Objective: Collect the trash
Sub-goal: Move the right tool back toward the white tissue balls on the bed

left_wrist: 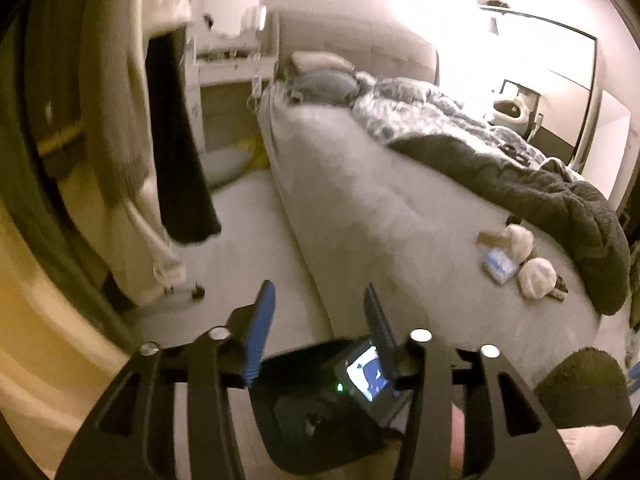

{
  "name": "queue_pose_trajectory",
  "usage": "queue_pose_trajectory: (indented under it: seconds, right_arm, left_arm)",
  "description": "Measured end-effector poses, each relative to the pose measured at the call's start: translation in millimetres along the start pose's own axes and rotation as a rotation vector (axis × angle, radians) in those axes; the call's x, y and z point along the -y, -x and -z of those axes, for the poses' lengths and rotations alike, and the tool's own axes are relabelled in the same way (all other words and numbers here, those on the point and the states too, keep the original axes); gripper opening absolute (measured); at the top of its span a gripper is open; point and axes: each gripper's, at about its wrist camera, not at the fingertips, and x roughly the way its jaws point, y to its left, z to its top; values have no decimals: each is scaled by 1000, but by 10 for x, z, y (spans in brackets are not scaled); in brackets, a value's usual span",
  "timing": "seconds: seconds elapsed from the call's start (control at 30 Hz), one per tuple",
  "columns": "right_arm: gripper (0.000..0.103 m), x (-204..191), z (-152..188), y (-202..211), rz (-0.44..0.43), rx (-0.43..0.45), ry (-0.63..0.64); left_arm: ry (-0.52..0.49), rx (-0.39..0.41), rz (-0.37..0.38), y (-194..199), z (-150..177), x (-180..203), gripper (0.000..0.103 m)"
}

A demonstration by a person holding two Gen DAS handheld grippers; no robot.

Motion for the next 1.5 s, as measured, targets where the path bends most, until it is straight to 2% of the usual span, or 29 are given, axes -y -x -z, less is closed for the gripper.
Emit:
queue_pose_trajectory:
  seconds: [0.2,0.43,0.57,0.77,0.87,1.23,1.5]
  right_arm:
    - [73,-36,4,384,9,91,37]
    - [77,197,108,1042,45,221,61]
    - [79,325,193,1338,73,275,72]
    - [80,529,331,1654,108,324,80]
    - [80,611,402,1808,117,354,84]
    - [85,991,703,2418,161,483,54]
    - [87,1277,968,2823,224,494,87]
  left_arm:
    - [-7,41,45,21,-139,168,58]
    - [-2,88,80,38,-277,327,66]
    - [7,101,101,-6,-317,391,67]
    - [37,98,143,-174,-406,540,71]
    - [36,107,162,-203,-446,658,77]
    - [-19,88,198,-429,-496,1147,86]
    - [-95,91,277,-688,-550,1416,89]
